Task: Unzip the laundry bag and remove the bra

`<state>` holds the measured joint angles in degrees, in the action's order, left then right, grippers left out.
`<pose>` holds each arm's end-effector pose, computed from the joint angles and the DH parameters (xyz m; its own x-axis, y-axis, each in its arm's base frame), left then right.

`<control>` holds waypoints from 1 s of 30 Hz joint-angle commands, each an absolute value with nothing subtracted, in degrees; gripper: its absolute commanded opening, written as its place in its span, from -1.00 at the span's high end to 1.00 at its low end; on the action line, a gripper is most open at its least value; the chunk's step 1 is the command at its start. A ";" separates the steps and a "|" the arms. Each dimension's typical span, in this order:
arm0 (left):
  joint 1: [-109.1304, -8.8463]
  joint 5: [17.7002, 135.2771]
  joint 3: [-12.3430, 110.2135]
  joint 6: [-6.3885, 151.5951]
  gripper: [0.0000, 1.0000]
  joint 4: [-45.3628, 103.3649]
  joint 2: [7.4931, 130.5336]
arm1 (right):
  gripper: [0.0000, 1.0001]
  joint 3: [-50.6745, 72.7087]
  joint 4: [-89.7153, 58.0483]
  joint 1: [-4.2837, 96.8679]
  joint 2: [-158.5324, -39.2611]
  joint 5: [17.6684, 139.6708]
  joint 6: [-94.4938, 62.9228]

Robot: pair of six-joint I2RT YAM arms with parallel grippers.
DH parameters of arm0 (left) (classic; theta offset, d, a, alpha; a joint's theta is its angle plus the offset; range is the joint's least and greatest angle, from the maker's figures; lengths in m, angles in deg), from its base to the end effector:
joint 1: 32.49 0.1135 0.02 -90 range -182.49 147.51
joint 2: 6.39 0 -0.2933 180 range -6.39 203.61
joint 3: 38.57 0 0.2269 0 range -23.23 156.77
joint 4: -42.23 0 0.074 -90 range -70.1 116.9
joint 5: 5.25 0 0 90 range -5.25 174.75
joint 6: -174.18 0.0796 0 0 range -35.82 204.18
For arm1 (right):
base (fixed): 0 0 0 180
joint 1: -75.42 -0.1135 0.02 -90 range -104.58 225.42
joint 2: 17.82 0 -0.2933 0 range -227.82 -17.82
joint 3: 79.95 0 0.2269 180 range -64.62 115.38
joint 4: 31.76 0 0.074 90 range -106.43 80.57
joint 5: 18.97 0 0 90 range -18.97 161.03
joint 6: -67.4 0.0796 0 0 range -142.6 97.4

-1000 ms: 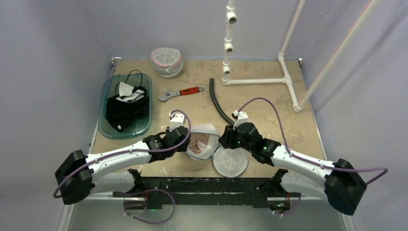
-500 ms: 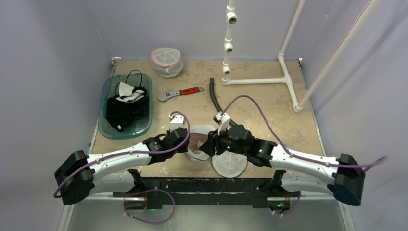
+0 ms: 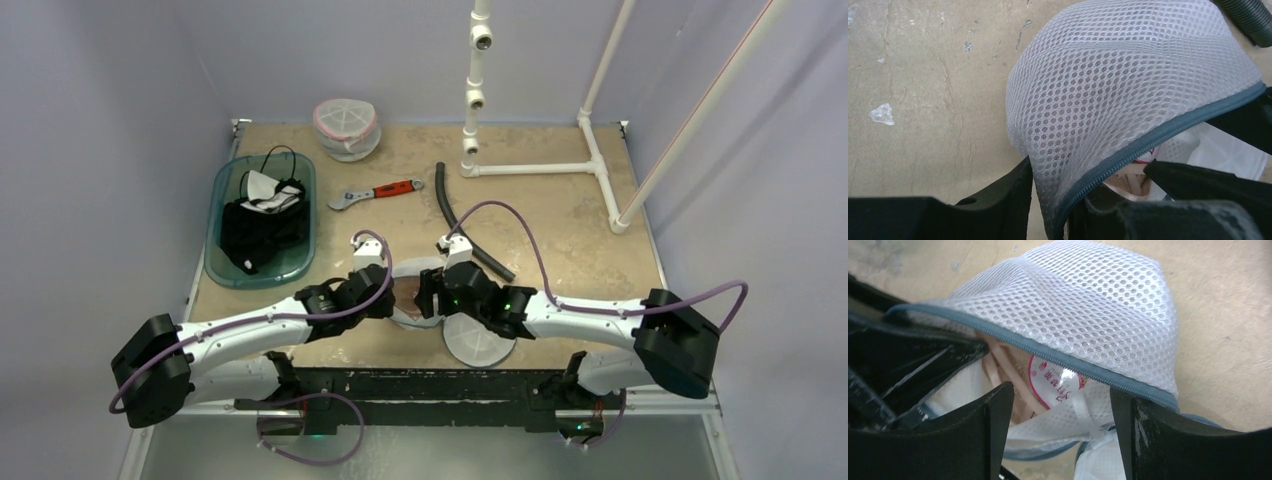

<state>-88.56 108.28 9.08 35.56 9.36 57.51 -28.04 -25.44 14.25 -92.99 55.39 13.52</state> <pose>0.1408 -0.1524 0.2023 -0.7404 -0.1320 -0.6591 0.0898 0.9523 -0.2915 0.1559 0.2388 0.2331 -0.6229 0.0455 -0.7810 -0.4498 0.7959 0.4051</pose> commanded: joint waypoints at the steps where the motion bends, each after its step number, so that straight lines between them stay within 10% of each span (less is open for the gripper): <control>1: -88.85 106.02 12.77 35.03 0.44 10.12 58.01 | -0.47 -25.51 -28.33 14.14 -93.65 47.70 14.73; 17: -88.93 102.56 15.30 32.95 0.50 12.18 59.14 | -0.17 -23.28 -31.99 14.31 -98.02 51.14 11.64; 30: -89.00 101.39 14.58 32.28 0.55 13.60 60.69 | -0.52 -25.24 -30.39 17.90 -101.13 46.38 14.12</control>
